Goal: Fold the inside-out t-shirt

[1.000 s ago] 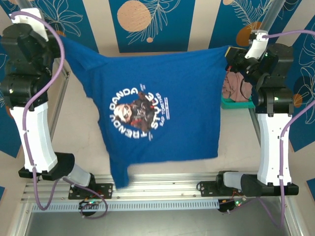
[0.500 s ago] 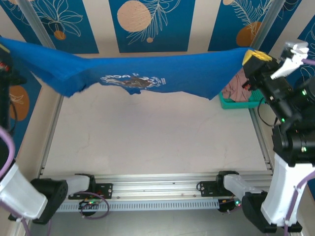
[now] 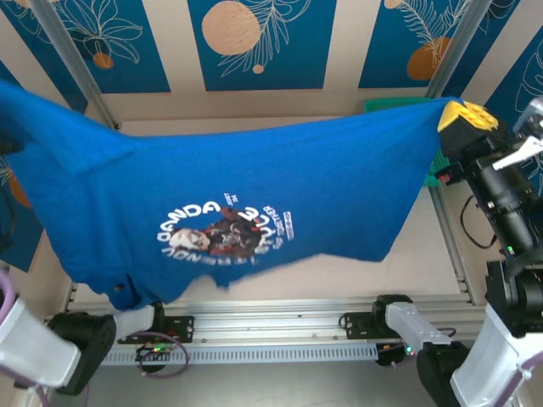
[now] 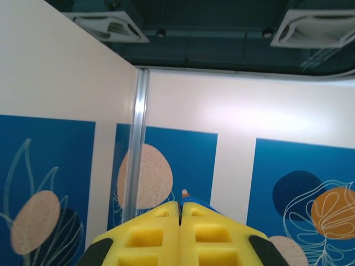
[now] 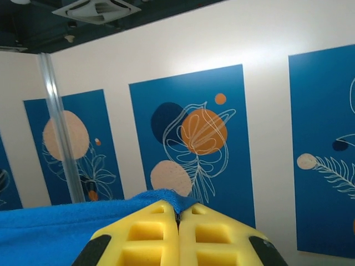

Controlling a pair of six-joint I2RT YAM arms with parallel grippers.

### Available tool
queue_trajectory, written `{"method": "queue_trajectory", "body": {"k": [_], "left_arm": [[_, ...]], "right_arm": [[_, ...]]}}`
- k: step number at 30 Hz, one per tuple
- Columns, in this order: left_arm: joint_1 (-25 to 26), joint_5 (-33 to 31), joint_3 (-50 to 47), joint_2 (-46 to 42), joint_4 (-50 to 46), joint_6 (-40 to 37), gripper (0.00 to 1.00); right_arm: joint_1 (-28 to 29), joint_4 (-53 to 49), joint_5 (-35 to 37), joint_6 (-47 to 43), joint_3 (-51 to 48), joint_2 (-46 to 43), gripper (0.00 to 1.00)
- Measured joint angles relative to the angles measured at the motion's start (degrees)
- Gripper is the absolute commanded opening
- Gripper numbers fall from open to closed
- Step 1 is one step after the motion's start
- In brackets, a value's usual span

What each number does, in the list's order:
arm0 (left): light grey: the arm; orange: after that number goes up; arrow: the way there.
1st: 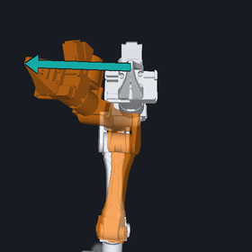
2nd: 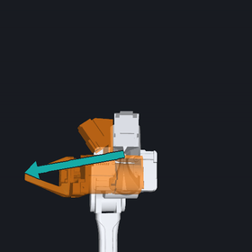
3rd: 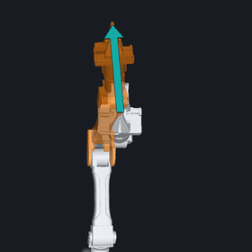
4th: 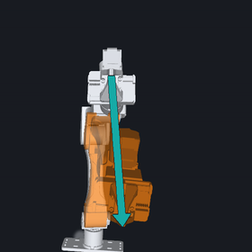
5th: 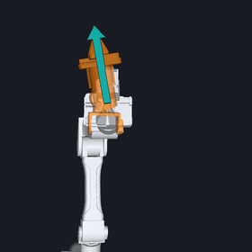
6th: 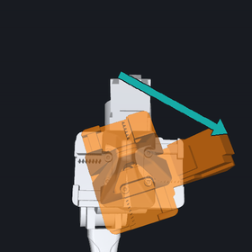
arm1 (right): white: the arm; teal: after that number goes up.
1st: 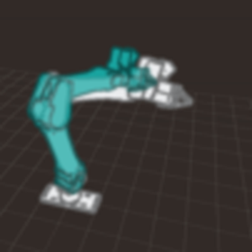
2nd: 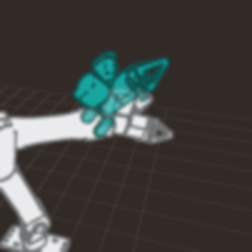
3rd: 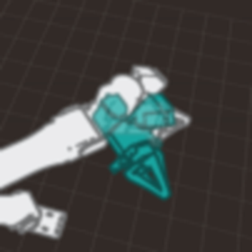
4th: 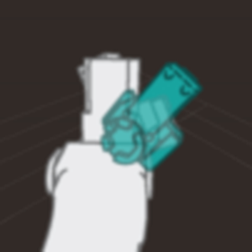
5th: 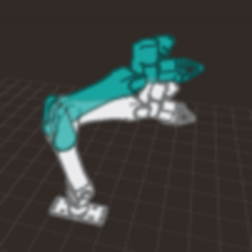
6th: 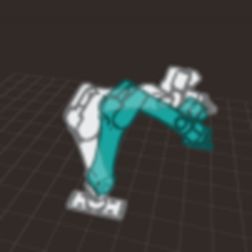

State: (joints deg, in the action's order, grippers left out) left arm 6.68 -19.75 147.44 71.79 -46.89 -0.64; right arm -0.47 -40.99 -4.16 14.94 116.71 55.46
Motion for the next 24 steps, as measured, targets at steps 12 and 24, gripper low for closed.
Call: {"method": "queue_trajectory", "body": {"k": [12, 24], "left_arm": [[-0.8, 2.9, -1.2, 40.0, 5.7, 0.1, 0.00], [-1.4, 9.7, 14.2, 84.6, 14.8, 6.4, 0.66]], "right_arm": [[0.1, 12.8, 4.5, -2.6, -12.7, 28.9, 0.00], [1.4, 3.8, 7.0, 1.0, 46.7, 100.9, 0.34]]}}
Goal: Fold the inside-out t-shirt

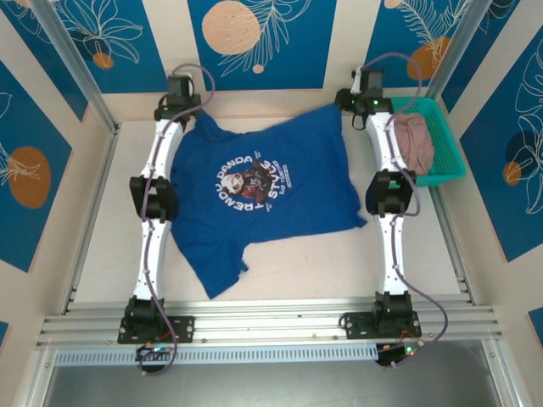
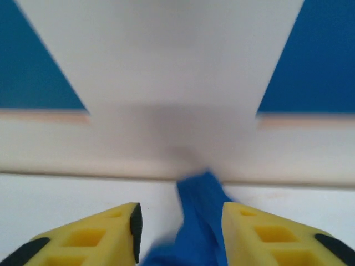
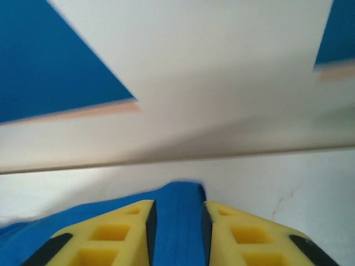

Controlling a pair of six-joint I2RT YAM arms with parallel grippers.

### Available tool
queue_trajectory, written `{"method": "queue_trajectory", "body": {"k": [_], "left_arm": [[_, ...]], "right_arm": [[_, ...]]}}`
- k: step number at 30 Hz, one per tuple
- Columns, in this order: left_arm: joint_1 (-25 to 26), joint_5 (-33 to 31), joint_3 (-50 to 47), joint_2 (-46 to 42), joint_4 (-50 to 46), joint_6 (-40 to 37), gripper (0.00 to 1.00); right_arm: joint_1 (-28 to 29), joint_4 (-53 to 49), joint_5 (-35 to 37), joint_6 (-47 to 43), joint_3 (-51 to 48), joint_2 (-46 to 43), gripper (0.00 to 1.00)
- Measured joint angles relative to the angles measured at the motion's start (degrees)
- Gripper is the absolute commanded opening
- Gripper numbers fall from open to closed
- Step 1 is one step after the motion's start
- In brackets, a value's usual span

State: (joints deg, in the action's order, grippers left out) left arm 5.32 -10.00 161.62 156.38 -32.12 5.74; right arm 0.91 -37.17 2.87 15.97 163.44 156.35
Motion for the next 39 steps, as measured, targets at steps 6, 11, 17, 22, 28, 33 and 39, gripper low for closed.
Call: {"method": "queue_trajectory", "body": {"k": [6, 11, 17, 22, 28, 33, 39], "left_arm": [[-0.3, 2.1, -4.5, -1.7, -0.5, 5.0, 0.88], [-0.8, 4.0, -18.1, -15.8, -3.0, 10.7, 0.87], [1.0, 10.1, -64.1, -49.4, 7.1, 18.5, 0.86], [7.7, 13.0, -98.3, -70.7, 12.9, 23.4, 0.85], [15.0, 12.8, -118.2, -88.3, 6.3, 25.9, 0.85], [21.1, 11.2, -124.4, -97.8, 2.4, 29.4, 0.85], [25.2, 10.1, -128.9, -100.7, -3.1, 32.8, 0.83]], "right_arm": [[1.1, -9.3, 1.7, -0.3, -12.6, -3.8, 0.43], [4.8, -2.4, 2.1, -1.2, -49.2, -29.2, 0.46], [8.3, 3.3, 1.7, -0.4, -73.2, -51.9, 0.51], [5.9, 3.3, 2.4, 3.1, -91.3, -62.1, 0.52], [-0.5, 1.3, 5.4, 7.0, -105.8, -64.8, 0.53], [-3.1, 0.9, 6.6, 8.5, -108.1, -64.5, 0.54], [-3.9, 2.0, 6.6, 9.2, -106.9, -59.4, 0.50]]}}
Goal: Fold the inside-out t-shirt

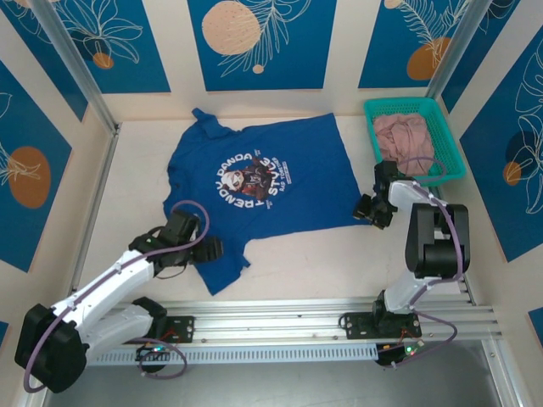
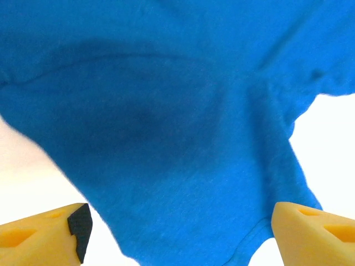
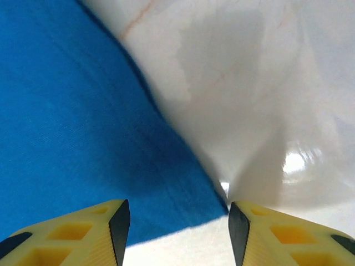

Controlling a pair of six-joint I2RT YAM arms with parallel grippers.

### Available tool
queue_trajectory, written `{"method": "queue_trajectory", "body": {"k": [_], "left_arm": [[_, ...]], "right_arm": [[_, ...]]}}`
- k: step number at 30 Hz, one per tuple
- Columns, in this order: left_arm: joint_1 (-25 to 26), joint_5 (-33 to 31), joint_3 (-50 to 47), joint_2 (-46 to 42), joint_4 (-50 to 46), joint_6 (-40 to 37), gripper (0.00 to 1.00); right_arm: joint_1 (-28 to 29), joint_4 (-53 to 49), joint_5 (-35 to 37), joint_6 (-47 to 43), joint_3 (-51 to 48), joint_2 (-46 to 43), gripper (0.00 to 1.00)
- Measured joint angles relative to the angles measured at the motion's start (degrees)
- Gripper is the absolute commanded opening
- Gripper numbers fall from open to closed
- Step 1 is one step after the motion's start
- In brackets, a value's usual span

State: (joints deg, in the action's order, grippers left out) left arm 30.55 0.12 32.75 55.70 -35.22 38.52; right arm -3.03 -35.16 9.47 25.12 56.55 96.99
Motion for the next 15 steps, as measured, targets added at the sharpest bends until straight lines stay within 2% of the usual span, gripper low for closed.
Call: {"method": "queue_trajectory", "body": {"k": [3, 7, 10, 15], "left_arm": [[1.3, -0.4, -0.2, -0.2, -1.6, 0.7, 0.80], [3.5, -0.5, -0.9, -0.6, -3.1, 2.6, 0.74], [6.4, -0.7, -1.7, -0.1, -3.9, 4.3, 0.70], [12.0, -0.9, -3.3, 1.5, -5.2, 7.6, 0.67]], "right_arm": [[0.0, -0.9, 0.1, 0.2, 1.6, 1.7, 0.44], [0.1, 0.1, -0.5, 0.5, 2.4, 2.6, 0.22], [0.4, 1.1, -0.7, 0.4, 2.4, 2.6, 0.13], [0.6, 1.9, -0.7, 0.2, 2.3, 2.6, 0.05]]}}
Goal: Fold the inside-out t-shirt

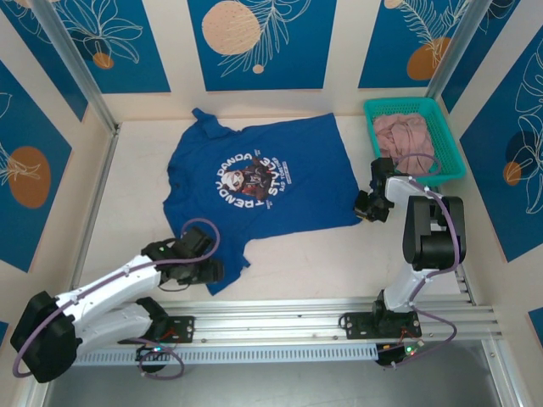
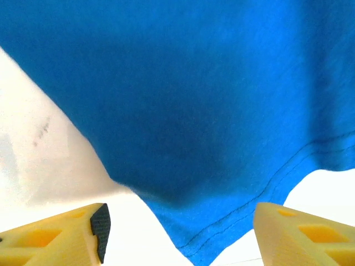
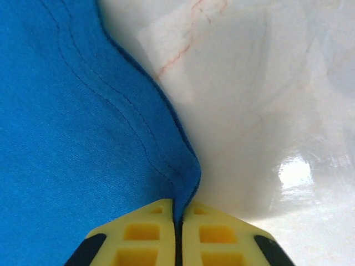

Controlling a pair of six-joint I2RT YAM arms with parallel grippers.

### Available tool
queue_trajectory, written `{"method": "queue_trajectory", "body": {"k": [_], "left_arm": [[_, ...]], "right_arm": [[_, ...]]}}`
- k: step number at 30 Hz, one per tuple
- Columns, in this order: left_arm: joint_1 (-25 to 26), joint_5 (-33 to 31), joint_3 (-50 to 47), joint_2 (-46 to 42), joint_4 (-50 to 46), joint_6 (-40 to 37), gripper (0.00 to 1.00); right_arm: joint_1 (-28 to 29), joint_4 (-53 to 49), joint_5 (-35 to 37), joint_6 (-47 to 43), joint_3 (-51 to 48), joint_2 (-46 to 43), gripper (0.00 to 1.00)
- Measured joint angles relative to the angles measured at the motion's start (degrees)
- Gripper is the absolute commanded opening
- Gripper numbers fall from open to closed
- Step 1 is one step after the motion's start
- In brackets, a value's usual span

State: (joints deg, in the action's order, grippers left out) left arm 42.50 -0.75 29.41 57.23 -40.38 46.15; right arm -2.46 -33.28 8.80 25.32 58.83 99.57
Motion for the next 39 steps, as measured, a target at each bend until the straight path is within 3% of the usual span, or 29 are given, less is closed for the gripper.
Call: {"method": "queue_trajectory", "body": {"k": [10, 20, 26, 30, 35, 39], "left_arm": [[8.1, -1.6, -2.5, 4.9, 1.1, 5.9, 0.49], [10.3, -7.1, -2.0, 5.9, -0.4, 7.6, 0.00], [10.4, -10.3, -3.3, -0.3, 5.0, 7.1, 0.00], [9.7, -18.5, -0.1, -10.0, 3.7, 4.3, 0.00], [9.2, -33.4, 16.6, -16.0, 0.9, -6.5, 0.00], [9.1, -42.9, 34.1, -16.3, 2.2, -20.4, 0.00]], "right_arm": [[0.0, 0.8, 0.0, -0.1, -0.4, -0.1, 0.01], [0.0, 1.8, -1.3, 0.0, -1.1, -3.6, 0.00], [1.1, 4.0, -4.1, 0.0, -2.2, -11.5, 0.00], [2.5, 5.0, -5.2, -0.1, -2.3, -18.6, 0.00], [3.4, 4.7, -5.7, -0.5, -0.6, -29.7, 0.00], [3.5, 1.9, -4.9, -0.9, 8.8, -36.3, 0.00]]}}
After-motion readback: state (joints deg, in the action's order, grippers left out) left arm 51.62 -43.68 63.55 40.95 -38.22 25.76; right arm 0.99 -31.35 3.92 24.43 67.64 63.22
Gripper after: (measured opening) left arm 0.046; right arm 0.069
